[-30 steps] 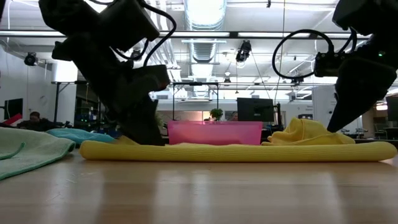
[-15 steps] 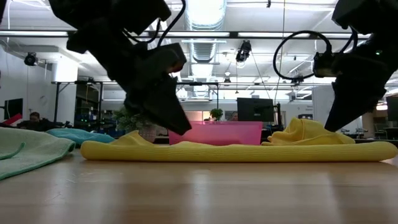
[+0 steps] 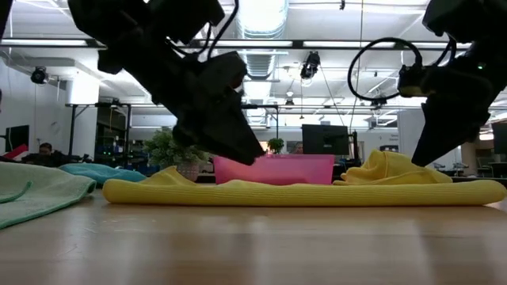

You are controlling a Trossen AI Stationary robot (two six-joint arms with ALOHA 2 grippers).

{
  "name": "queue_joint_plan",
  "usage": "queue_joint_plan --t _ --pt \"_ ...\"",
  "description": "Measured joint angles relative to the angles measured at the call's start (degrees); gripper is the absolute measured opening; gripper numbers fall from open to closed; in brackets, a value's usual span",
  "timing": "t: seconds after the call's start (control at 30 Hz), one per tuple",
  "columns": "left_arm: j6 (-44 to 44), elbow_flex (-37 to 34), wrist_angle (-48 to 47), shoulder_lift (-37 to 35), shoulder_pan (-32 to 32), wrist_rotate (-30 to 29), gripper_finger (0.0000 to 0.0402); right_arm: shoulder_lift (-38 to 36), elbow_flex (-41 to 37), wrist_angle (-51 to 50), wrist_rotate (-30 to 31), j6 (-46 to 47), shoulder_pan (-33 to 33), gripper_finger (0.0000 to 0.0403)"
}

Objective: Fold microfiber towels
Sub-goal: Fold the bottom yellow microfiber towel

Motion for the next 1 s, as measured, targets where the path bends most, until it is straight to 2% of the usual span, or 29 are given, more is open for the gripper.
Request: queue_joint_plan --t 0.13,0.47,1.0 --pt "2.7 2.5 1.7 3.5 0.6 1.4 0.0146 0.0 0.0 0.2 0.0 3.7 0.0 0.0116" --pt "4.4 8.1 0.4 10.7 2.2 5.9 0.0146 0.0 0.0 0.6 0.8 4.3 0.0 0.0116" --pt "4.1 8.0 -5.6 10.1 2.5 6.0 0.0146 0.0 0.0 0.6 1.5 5.7 -0.1 0.0116"
